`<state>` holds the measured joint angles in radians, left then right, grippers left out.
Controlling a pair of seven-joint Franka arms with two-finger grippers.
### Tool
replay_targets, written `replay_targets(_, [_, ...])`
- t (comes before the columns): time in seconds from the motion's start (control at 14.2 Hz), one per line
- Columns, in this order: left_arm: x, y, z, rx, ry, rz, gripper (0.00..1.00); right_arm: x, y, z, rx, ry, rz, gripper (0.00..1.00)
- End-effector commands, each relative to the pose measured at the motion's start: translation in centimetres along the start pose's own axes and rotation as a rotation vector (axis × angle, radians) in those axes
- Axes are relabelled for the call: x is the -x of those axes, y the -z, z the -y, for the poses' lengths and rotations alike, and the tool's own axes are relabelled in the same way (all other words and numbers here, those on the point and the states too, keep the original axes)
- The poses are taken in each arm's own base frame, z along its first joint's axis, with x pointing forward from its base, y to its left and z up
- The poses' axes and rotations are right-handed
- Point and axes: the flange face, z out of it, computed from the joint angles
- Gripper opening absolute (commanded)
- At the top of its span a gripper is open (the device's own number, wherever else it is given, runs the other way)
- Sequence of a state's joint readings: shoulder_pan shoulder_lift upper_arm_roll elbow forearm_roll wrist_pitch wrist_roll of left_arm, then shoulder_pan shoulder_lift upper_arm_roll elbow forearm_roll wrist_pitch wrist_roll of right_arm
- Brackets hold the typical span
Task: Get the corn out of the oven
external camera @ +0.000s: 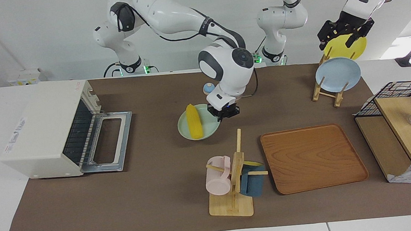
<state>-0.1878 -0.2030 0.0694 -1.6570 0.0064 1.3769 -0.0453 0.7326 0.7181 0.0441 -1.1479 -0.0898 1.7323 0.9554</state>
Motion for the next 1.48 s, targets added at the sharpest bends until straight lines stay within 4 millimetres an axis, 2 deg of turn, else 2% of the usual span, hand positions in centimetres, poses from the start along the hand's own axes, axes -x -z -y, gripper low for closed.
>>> replay_targets(0.0, [0.6, 0.4, 0.5, -0.014, 0.008, 0.001, 1.00, -0.4, -1.2, 1.8, -0.052, -0.042, 0.002, 0.03])
replay_targets(0.14, [0.6, 0.4, 0.5, -0.014, 0.008, 0.001, 1.00, -0.7, -2.8, 2.4, -0.096, -0.067, -0.019, 0.11])
replay_targets(0.28, [0.6, 0.4, 0.4, -0.014, 0.007, 0.001, 1.00, -1.2, -3.3, 2.7, -0.164, -0.082, -0.051, 0.39])
replay_targets(0.35, [0.6, 0.4, 0.5, -0.014, 0.008, 0.001, 1.00, -1.3, -3.1, 2.7, -0.168, -0.084, -0.050, 0.45])
replay_targets(0.42, [0.7, 0.3, 0.5, -0.014, 0.007, 0.002, 1.00, -1.3, -2.3, 2.8, -0.176, -0.082, -0.058, 0.46])
replay_targets(0.49, [1.0, 0.3, -0.1, -0.015, -0.002, 0.011, 1.00, -1.8, 0.1, 2.0, -0.184, -0.091, -0.067, 0.46])
replay_targets(0.56, [1.4, 0.2, -0.5, -0.015, -0.009, -0.003, 1.00, -3.3, 3.1, -0.8, -0.166, -0.113, -0.066, 0.46])
replay_targets(0.63, [1.4, -1.4, -1.1, -0.009, -0.015, -0.015, 1.00, -5.8, 5.9, -4.7, -0.169, -0.132, -0.068, 0.46])
replay_targets(0.7, [1.3, -3.2, -2.5, -0.009, -0.013, -0.041, 1.00, -7.5, 7.1, -7.7, -0.164, -0.128, -0.063, 0.45])
replay_targets(0.77, [1.0, -5.8, -5.6, -0.016, -0.008, -0.041, 1.00, -8.7, 7.8, -11.9, -0.129, -0.110, -0.039, 0.45])
replay_targets(0.85, [0.1, -8.6, -8.8, -0.017, 0.028, -0.054, 1.00, -9.4, 7.1, -15.7, -0.099, -0.070, -0.013, 0.44])
replay_targets(0.92, [-0.8, -12.5, -12.9, -0.013, 0.061, -0.070, 1.00, -9.7, 6.2, -19.2, -0.084, -0.038, 0.001, 0.40])
replay_targets(0.99, [-1.1, -15.6, -17.0, 0.003, 0.085, -0.108, 1.00, -9.9, 4.2, -22.8, -0.075, -0.020, 0.013, 0.35])
replay_targets(1.06, [-1.8, -18.9, -20.3, 0.017, 0.116, -0.126, 1.00, -9.7, 2.2, -25.9, -0.069, 0.000, 0.022, 0.27])
replay_targets(1.2, [-3.9, -25.8, -28.7, 0.048, 0.163, -0.157, 1.00, -9.2, -2.5, -30.4, -0.060, 0.048, 0.041, 0.14])
replay_targets(1.27, [-5.0, -28.7, -31.4, 0.058, 0.198, -0.163, 1.00, -9.2, -4.8, -33.3, -0.057, 0.072, 0.036, 0.07])
replay_targets(1.41, [-5.8, -32.0, -34.3, 0.075, 0.201, -0.177, 1.00, -9.9, -8.2, -38.1, -0.060, 0.110, 0.043, 0.00])
